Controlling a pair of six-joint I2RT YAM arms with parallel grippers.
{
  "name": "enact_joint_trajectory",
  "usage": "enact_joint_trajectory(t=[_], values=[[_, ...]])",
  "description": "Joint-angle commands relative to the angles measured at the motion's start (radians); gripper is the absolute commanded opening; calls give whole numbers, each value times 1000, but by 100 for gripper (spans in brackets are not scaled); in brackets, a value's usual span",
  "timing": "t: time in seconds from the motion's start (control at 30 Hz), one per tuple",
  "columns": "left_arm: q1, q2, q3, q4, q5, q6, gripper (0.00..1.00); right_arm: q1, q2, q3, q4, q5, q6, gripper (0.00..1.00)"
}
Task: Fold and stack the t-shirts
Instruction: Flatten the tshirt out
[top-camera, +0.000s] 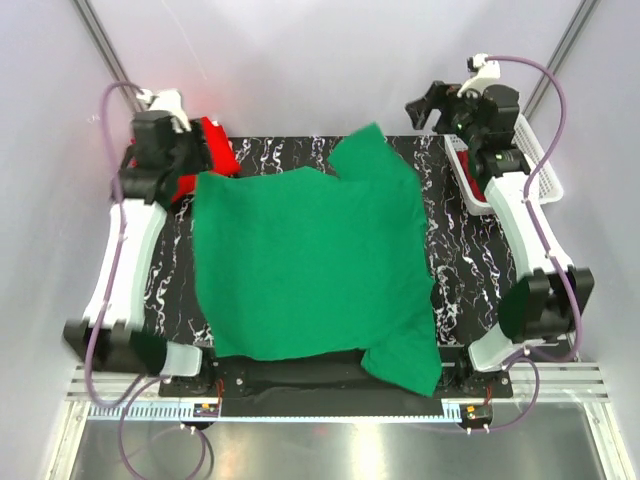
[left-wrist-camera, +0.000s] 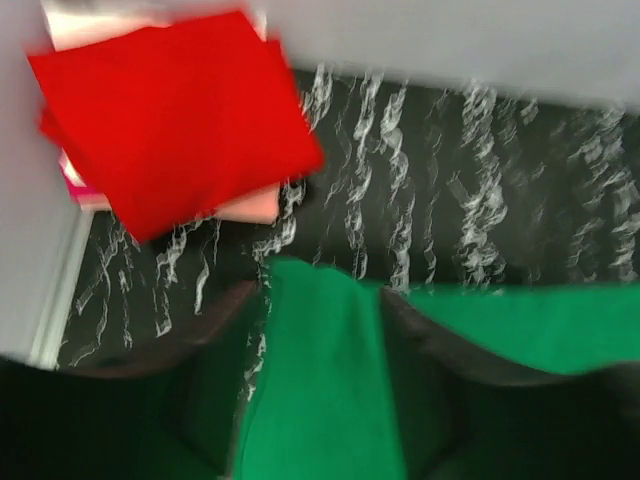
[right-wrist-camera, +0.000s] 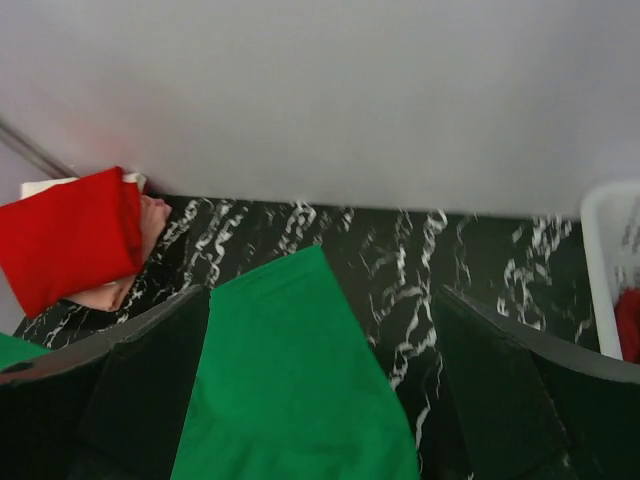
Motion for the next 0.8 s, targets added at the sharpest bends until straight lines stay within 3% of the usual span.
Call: enact_joint_trajectory(t=[0.0, 0.1, 0.2, 0.4, 0.63, 0.77], values=[[17, 127, 97, -146, 28, -14, 66, -61, -2, 5, 30, -20, 149, 100], [17, 66, -7, -113, 60, -43, 80, -63, -112, -159, 131, -31, 179, 100], [15, -32, -120, -102, 62, -97, 86, -61, -207, -247, 84, 21, 217, 100], [15, -132, -381, -82, 66, -178, 85, -59, -299, -423, -8, 13, 268, 100], [-57, -124, -594, 64, 112, -290, 85, -56, -191, -486, -171, 42, 274, 100], [-134, 16, -581, 102, 75, -327, 84, -20, -13, -348, -310, 96, 237, 100]])
